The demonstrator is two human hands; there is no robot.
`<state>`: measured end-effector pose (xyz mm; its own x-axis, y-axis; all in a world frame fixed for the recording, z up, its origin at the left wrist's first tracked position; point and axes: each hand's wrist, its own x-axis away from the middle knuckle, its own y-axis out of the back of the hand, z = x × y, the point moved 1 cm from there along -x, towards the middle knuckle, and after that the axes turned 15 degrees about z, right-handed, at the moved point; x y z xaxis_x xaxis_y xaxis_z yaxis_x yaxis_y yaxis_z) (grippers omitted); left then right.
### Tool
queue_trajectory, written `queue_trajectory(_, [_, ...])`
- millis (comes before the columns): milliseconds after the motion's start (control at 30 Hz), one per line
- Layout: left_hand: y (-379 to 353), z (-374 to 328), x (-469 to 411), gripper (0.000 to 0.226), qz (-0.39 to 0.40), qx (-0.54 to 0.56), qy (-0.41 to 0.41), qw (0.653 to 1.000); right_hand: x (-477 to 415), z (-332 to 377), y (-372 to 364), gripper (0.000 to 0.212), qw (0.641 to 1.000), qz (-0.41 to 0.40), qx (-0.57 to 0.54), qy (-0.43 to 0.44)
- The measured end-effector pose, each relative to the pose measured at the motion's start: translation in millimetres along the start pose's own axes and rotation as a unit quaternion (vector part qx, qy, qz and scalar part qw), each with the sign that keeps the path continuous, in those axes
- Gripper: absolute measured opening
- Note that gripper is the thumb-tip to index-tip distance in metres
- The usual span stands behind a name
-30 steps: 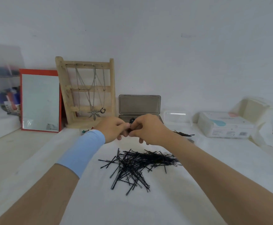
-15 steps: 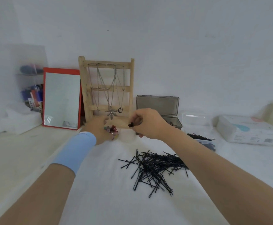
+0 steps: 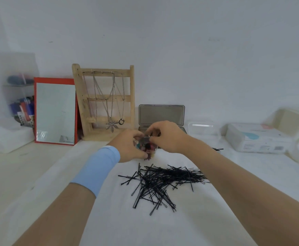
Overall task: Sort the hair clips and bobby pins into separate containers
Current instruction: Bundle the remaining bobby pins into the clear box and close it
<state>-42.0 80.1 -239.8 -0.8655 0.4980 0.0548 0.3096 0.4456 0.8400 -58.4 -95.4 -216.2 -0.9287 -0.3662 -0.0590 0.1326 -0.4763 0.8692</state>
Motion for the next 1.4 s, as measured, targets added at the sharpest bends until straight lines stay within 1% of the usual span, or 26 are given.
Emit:
queue_trajectory(67, [-8,-5,-8,0.074,0.007,0.004,-0.009,1.0,8,-11,5,0.021,0.999,0.017,0.003,-0.045])
queue_trajectory(133, [-17,-12,-16,0.068,0.02,0.003,-0.016,1.0,17,-20,9,0.03,0.996,0.042,-0.018,-0.076])
queue_trajectory(233, [-30,-17,-25,0.078,0.018,-0.013,-0.004,1.0,25,-30,9,0.04,0.994,0.053,-0.033,-0.086])
queue_trajectory(300, [-34,-17,-26,0.077,-0.002,-0.004,0.0,1.0,29,-34,7,0.042,0.993,0.068,-0.023,-0.088])
queue_trajectory(367, [-35,-18,-24,0.072,-0.02,-0.016,0.003,1.0,33,-39,5,0.04,0.994,0.073,-0.009,-0.085])
queue_trajectory(433, [-32,-21,-20,0.064,-0.037,-0.044,0.004,0.998,38,-45,8,0.03,0.996,0.041,0.016,-0.078])
queue_trajectory(500, [-29,-26,-14,0.05,-0.04,-0.068,-0.01,0.997,47,-47,14,0.024,0.996,0.02,0.053,-0.067])
queue_trajectory(533, [-28,-32,-11,0.04,-0.031,-0.076,-0.025,0.996,53,-47,17,0.023,0.994,0.04,0.075,-0.061])
queue_trajectory(567, [-28,-38,-7,0.028,-0.016,-0.075,-0.042,0.996,58,-46,19,0.025,0.99,0.084,0.097,-0.06])
queue_trajectory(633, [-30,-54,-2,0.013,0.033,-0.078,-0.067,0.994,69,-45,17,0.039,0.967,0.201,0.131,-0.082])
queue_trajectory(667, [-33,-62,-1,0.011,0.066,-0.097,-0.07,0.991,74,-44,15,0.047,0.954,0.246,0.142,-0.098])
queue_trajectory(700, [-37,-70,-1,0.018,0.104,-0.125,-0.069,0.984,78,-44,13,0.052,0.945,0.271,0.15,-0.107])
queue_trajectory(733, [-42,-75,-2,0.034,0.144,-0.157,-0.062,0.975,80,-44,11,0.054,0.942,0.277,0.158,-0.103])
queue_trajectory(800, [-52,-81,-4,0.064,0.209,-0.215,-0.023,0.954,82,-44,7,0.049,0.947,0.263,0.168,-0.081])
queue_trajectory(833, [-55,-81,-4,0.071,0.226,-0.236,-0.006,0.945,82,-43,6,0.043,0.949,0.255,0.17,-0.075])
queue_trajectory(867, [-59,-81,-6,0.072,0.233,-0.25,0.002,0.94,83,-44,5,0.037,0.95,0.249,0.173,-0.074])
queue_trajectory(933, [-60,-77,-6,0.063,0.225,-0.252,-0.003,0.941,82,-43,3,0.031,0.952,0.235,0.181,-0.072])
queue_trajectory(1000, [-59,-73,-9,0.053,0.208,-0.236,-0.011,0.949,81,-43,1,0.031,0.956,0.221,0.181,-0.068])
queue_trajectory(1167, [-58,-68,-14,0.044,0.173,-0.195,-0.024,0.965,81,-38,-4,0.034,0.948,0.231,0.212,-0.059])
queue_trajectory(1233, [-55,-67,-15,0.048,0.159,-0.177,-0.022,0.971,81,-34,-6,0.033,0.944,0.231,0.228,-0.061])
queue_trajectory(1333, [-51,-67,-14,0.063,0.182,-0.19,-0.01,0.965,83,-32,-3,0.031,0.945,0.237,0.219,-0.063])
queue_trajectory(1400, [-51,-68,-12,0.059,0.196,-0.213,-0.009,0.957,84,-32,-3,0.031,0.945,0.237,0.215,-0.065])
